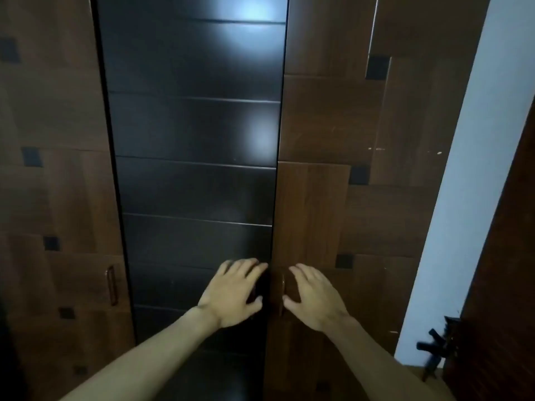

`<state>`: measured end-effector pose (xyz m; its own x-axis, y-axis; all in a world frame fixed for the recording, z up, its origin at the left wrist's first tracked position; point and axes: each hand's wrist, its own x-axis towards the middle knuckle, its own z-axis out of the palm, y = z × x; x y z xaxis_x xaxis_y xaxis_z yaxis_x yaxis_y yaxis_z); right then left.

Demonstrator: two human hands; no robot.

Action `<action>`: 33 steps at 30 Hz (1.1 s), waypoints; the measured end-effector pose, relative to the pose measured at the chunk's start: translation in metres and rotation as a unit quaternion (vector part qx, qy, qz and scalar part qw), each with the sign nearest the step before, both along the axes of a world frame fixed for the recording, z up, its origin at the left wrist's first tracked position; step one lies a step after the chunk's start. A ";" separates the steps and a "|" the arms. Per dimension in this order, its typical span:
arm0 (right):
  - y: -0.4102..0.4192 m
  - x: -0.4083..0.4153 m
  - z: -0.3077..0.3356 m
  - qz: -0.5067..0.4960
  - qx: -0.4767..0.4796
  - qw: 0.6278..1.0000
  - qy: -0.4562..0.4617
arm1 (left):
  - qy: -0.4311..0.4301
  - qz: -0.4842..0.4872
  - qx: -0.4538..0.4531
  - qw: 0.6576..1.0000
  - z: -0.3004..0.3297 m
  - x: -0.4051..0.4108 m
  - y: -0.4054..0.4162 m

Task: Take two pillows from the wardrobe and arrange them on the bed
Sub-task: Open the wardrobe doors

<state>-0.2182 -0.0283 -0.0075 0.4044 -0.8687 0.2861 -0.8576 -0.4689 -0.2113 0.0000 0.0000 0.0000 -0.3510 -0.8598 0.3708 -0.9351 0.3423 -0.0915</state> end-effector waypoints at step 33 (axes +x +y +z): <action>0.017 0.006 -0.100 0.052 -0.102 0.920 0.374 | -0.403 0.050 0.026 0.914 -0.116 -0.008 0.028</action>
